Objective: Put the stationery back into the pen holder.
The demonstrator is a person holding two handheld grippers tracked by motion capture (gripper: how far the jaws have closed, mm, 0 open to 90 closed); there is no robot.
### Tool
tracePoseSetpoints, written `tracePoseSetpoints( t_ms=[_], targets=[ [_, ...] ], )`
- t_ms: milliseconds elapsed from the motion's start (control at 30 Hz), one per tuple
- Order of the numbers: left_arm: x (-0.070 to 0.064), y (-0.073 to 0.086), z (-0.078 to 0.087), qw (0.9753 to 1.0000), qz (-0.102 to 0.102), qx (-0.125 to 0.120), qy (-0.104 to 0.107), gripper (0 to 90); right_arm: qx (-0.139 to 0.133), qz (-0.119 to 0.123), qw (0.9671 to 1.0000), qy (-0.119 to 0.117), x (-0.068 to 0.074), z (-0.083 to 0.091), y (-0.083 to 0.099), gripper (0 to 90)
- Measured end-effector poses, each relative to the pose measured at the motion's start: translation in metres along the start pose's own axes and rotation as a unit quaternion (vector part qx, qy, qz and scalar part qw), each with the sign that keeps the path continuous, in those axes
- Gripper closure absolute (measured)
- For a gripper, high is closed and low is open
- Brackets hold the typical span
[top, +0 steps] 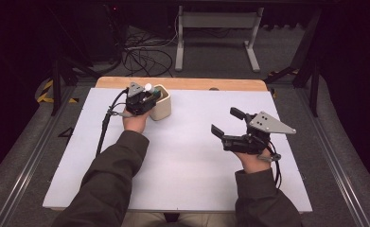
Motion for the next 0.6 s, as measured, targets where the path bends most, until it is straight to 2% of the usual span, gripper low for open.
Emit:
tracePoseSetpoints(
  t_ms=[333, 500, 600],
  targets=[
    [0.0015, -0.0008, 0.0000, 1.0000, 0.003, 0.003, -0.003, 64.1, 0.000, -0.002, 1.0000, -0.001, 0.0002, 0.0000, -0.0002, 12.2],
    [-0.0039, -0.0014, -0.0027, 0.9995, -0.024, 0.018, -0.001, 64.3, 0.001, -0.002, 1.0000, 0.000, 0.0001, 0.0002, -0.0002, 12.3],
    [-0.0070, -0.0031, -0.0039, 0.9995, -0.029, 0.016, -0.001, 64.2, 0.001, -0.003, 1.0000, 0.000, 0.0002, 0.0006, -0.0005, 12.3]
  ],
)
Point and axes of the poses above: each handheld gripper's, and its own axes: z roughly backward along the jaws, y roughly out of its underside, x roughly to its left, the point moved 8 cm from there along -z, roughly forward along the jaws, and after that the axes turned 9 degrees about -y, right-handed, at the moved point
